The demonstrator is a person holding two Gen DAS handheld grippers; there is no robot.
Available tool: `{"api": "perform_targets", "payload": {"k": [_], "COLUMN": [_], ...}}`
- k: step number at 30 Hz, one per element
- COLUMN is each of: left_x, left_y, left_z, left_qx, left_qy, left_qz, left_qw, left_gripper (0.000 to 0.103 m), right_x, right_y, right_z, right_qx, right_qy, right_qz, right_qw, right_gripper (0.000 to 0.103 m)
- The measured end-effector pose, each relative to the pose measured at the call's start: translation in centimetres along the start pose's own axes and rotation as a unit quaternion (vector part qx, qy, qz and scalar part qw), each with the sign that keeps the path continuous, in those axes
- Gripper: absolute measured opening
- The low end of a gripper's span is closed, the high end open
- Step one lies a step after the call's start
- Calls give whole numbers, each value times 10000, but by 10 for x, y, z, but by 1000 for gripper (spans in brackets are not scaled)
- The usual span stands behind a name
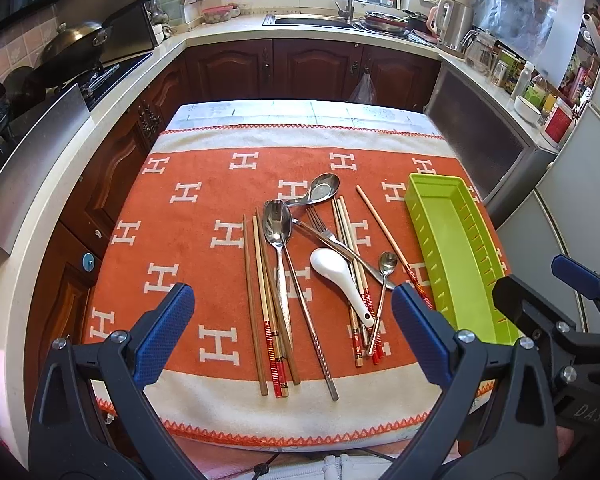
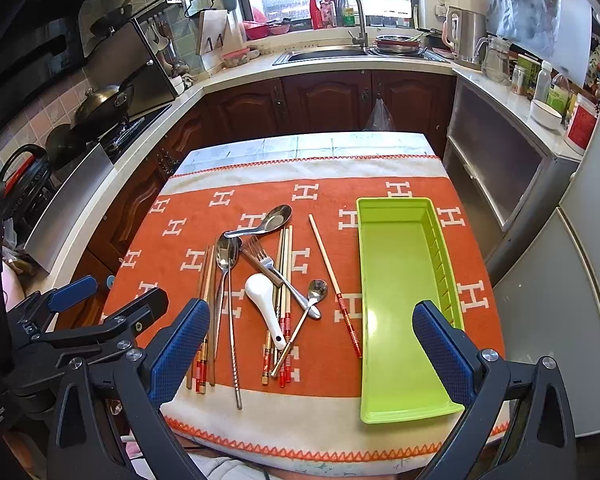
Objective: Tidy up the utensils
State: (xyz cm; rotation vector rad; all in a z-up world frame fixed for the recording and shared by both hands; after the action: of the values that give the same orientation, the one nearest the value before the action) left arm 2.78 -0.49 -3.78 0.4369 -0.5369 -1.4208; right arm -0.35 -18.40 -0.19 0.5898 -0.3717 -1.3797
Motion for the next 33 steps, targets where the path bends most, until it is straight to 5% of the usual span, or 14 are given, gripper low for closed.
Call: {"api": "perform_targets", "payload": {"k": [33], "left_x": [9], "left_y": [2], "left_z": [5], "left_qx": [-209], "left_qy": [-181], "left_qz": [117], "left_qw": [9995], "left_gripper": [98], "right_x": [-1], "right_y": [2], "right_z": [13], "right_qx": [-94], "right_qy": [-36], "right_qz": [52], "right_qw": [9999], "right_gripper": [103]}}
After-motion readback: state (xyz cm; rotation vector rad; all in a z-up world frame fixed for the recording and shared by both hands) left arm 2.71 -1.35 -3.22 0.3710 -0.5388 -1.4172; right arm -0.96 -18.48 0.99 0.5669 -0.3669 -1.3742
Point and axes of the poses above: each gripper's, at about its wrist camera, not at the fingertips, and z roughly against the way its jaws point, x to its right, y to its top, the point moved 3 cm from there along -z, roughly the way its jaws point, and after that the axes turned 5 degrees about z, right-handed, at the moved point
